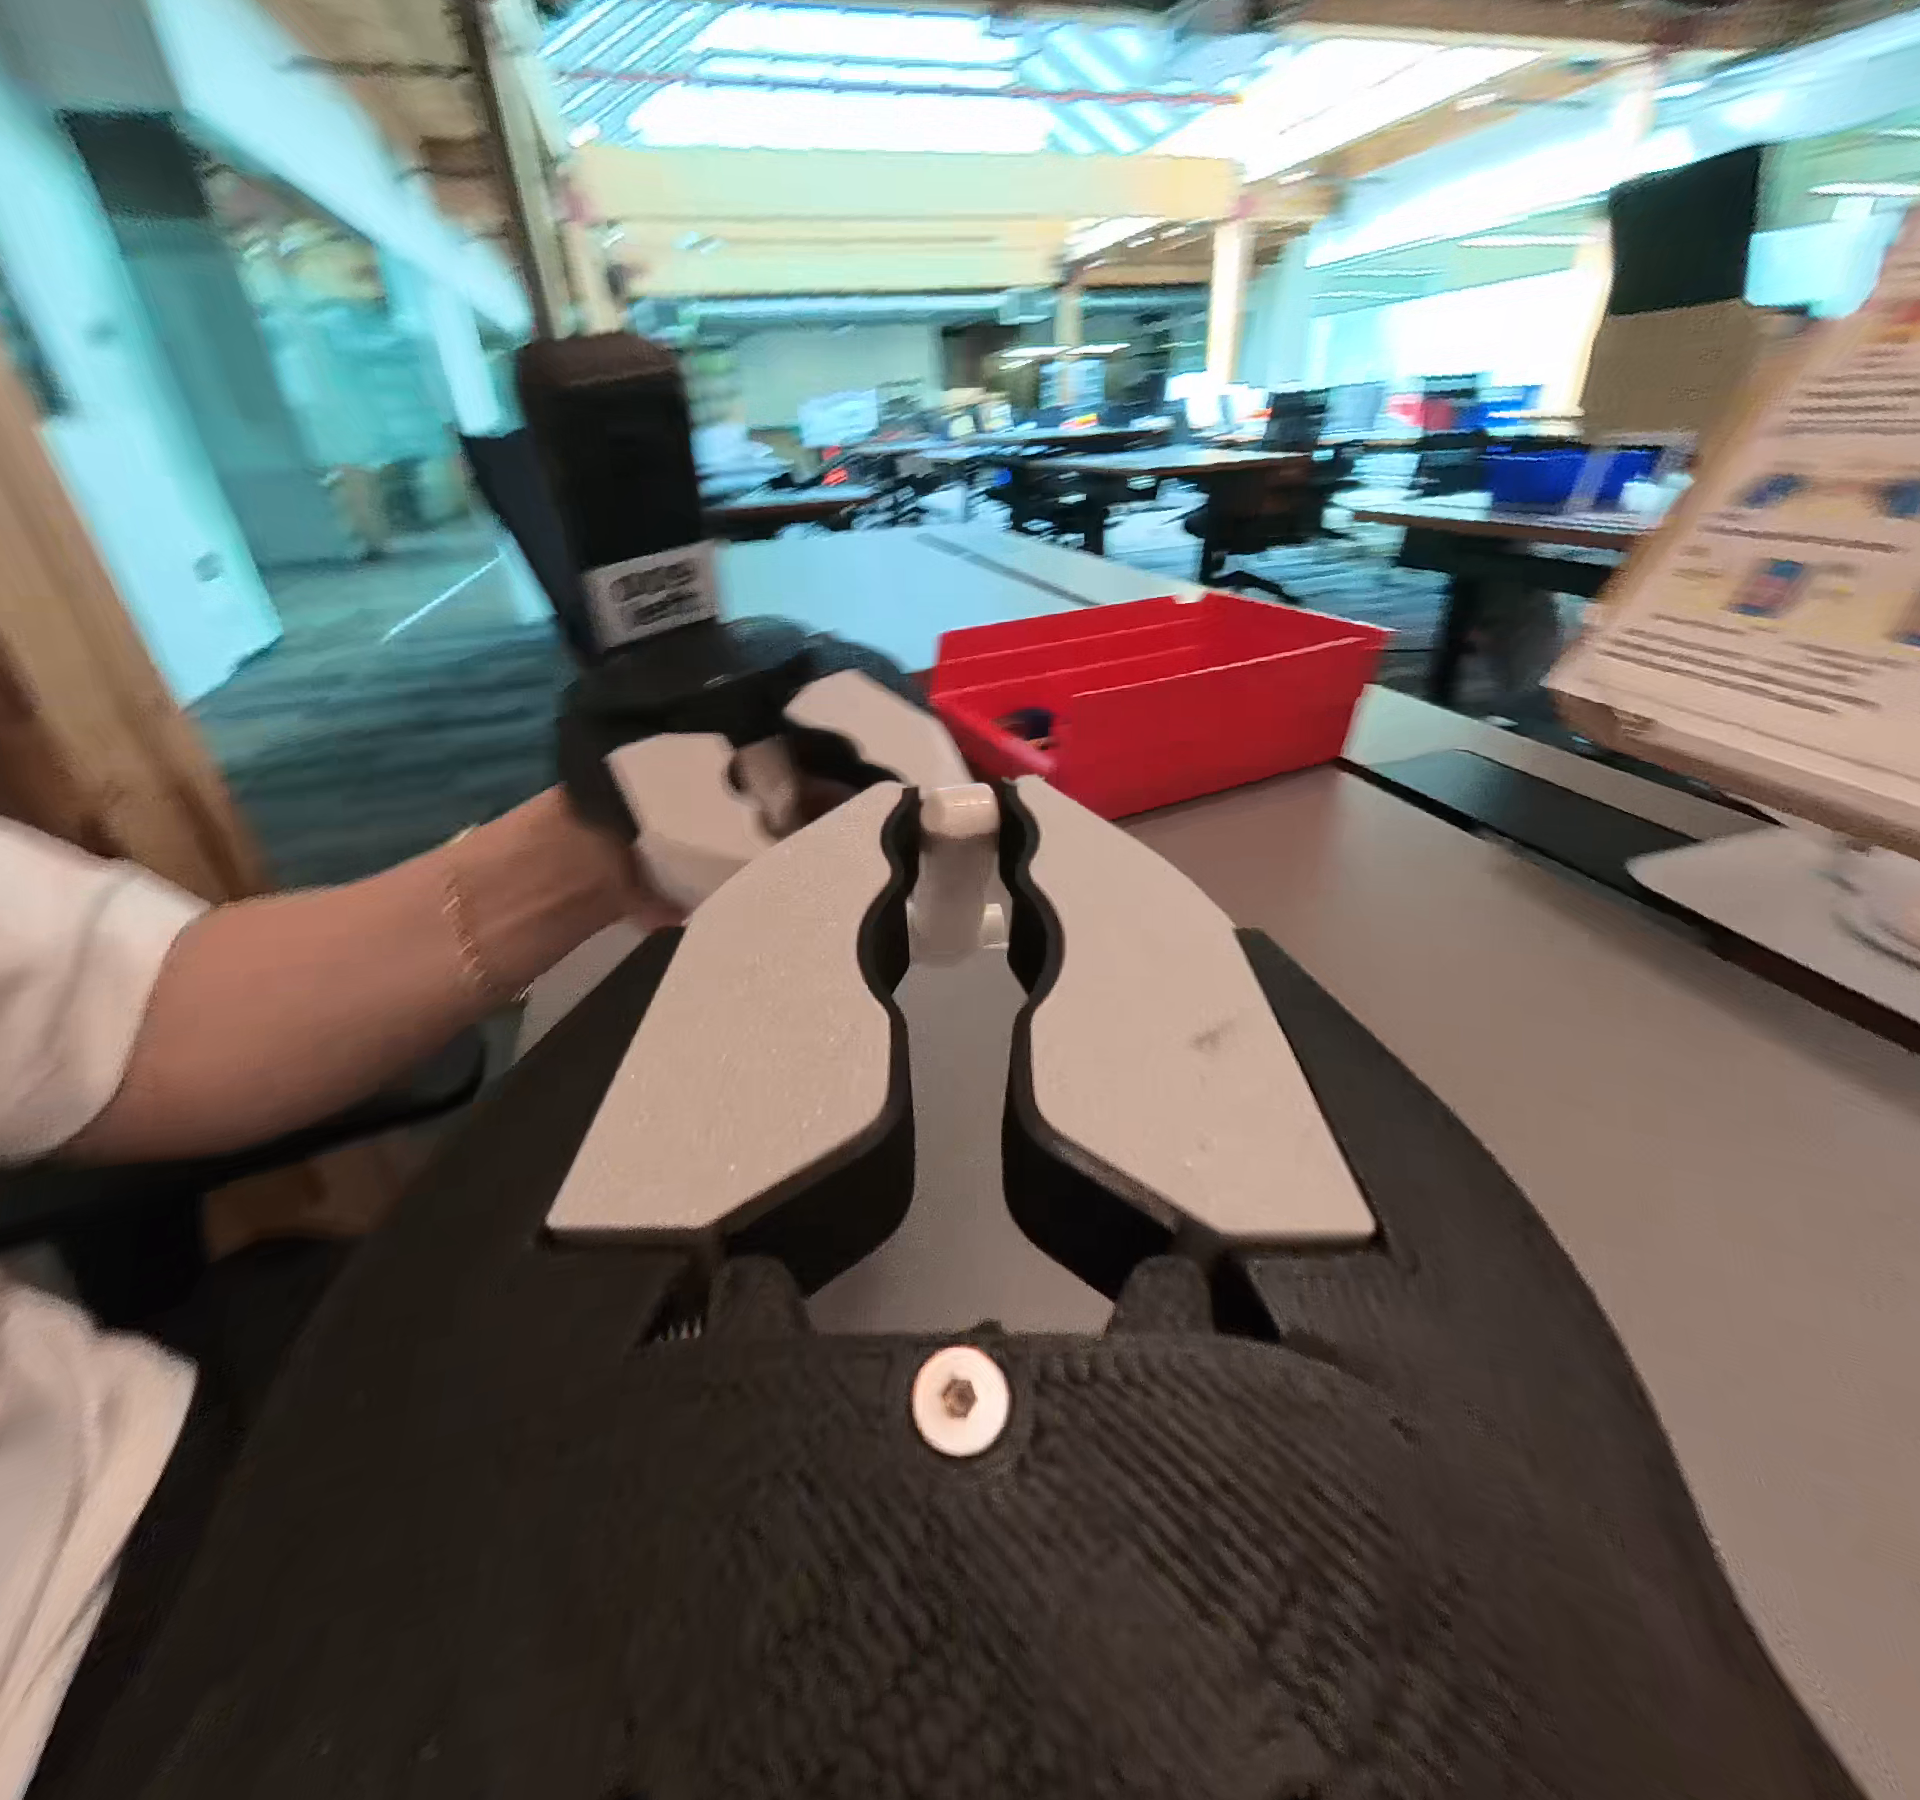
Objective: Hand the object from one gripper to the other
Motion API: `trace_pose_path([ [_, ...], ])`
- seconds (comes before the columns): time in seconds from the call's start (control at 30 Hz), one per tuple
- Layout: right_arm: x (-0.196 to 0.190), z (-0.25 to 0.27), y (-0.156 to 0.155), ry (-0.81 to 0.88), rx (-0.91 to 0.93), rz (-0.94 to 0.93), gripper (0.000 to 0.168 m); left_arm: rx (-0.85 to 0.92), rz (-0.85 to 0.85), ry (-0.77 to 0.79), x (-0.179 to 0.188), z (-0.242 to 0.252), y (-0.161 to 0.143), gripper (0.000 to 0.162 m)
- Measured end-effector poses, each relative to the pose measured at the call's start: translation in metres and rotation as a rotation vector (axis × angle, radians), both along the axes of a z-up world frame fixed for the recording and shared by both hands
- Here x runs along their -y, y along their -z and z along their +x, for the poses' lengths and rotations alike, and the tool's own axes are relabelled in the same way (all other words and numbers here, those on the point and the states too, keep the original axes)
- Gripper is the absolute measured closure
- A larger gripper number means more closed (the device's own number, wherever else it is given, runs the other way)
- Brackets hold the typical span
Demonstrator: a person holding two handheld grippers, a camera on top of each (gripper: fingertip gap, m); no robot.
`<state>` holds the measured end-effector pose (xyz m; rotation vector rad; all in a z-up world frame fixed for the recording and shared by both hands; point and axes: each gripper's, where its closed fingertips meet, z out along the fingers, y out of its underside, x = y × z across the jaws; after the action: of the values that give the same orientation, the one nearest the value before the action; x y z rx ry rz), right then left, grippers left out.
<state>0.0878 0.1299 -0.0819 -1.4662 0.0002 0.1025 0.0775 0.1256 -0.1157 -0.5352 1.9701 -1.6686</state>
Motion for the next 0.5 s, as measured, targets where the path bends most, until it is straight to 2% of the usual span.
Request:
trace_pose_path([
  [0.1, 0.007, 0.026, -0.006, 0.117, -0.176, 0.072, 0.154, 0.079, 0.102, -0.157, 0.0, 0.013, -0.001, 0.126],
  [0.17, 0.007, 0.03, -0.004, 0.121, -0.22, 0.079, 0.154, 0.126, 0.153, -0.255, 0.001, 0.02, -0.003, 0.128],
  [0.27, 0.004, 0.029, 0.0, 0.15, -0.202, 0.062, 0.154, 0.211, 0.227, -0.323, 0.005, 0.023, -0.003, 0.132],
  [0.37, 0.001, 0.02, -0.003, 0.132, -0.205, 0.069, 0.154, 0.249, 0.275, -0.389, 0.002, 0.028, -0.003, 0.145],
  [0.5, 0.002, 0.017, -0.005, 0.127, -0.132, 0.051, 0.154, 0.28, 0.271, -0.38, 0.003, 0.026, -0.005, 0.145],
])
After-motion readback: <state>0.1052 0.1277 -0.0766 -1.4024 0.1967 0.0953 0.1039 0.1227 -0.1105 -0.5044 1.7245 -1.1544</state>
